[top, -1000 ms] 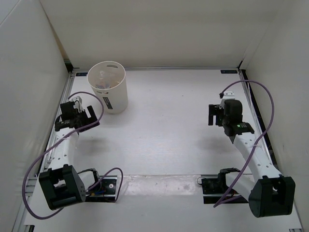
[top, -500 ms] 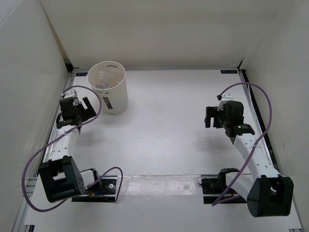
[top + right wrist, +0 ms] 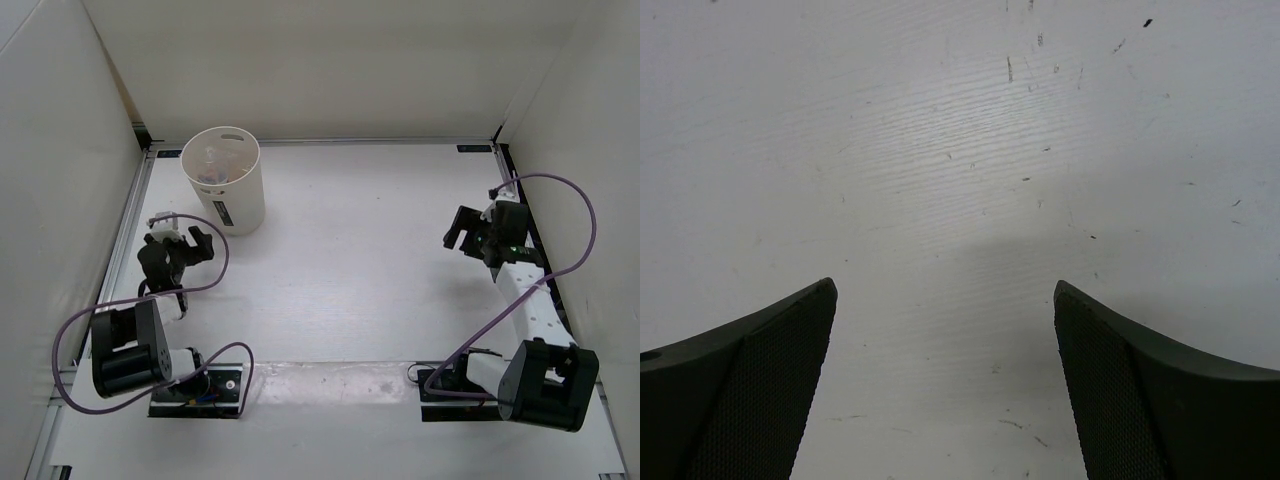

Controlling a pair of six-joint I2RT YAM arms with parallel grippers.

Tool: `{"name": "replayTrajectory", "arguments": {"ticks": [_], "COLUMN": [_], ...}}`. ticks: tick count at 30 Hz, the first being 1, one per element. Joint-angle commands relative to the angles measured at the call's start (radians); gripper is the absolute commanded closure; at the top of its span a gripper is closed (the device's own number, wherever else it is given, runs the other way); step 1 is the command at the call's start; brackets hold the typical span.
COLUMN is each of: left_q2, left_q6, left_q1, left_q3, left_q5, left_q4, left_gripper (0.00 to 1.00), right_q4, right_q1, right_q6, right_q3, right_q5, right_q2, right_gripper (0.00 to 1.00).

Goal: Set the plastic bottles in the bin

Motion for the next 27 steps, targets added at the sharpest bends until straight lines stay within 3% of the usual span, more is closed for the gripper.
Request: {"name": "replayTrajectory", "arguments": {"ticks": [1, 5, 11, 27], "left_q2": [0.034, 0.06, 0.057, 0.055], "left_q6": [0.054, 0.092, 0.094, 0.094], "left_q1": [0.004, 0.007, 0.007, 0.007], "left_q3": [0.024, 0.07, 0.069, 0.08], "left_q5": [0.163, 0.254, 0.254, 0.254], "left_q4": [0.183, 0.12, 0.114, 0.088], "left_gripper": [0.0, 0.0, 0.0, 0.0], "right_q4": [0.012, 0.046, 0.072, 0.063], "right_q1": [-0.003, -0.01, -0.042, -0.065], "right_q6": [0.143, 0.273, 0.356, 0.183], "right_q3": [0.027, 0.01, -0.01, 0.013], "right_q5": [0.052, 0.166, 0.159, -0.11], "right_q2": [0.001, 0.006, 0.019, 0.084], "right_gripper": [0.1, 0.1, 0.1, 0.1]}}
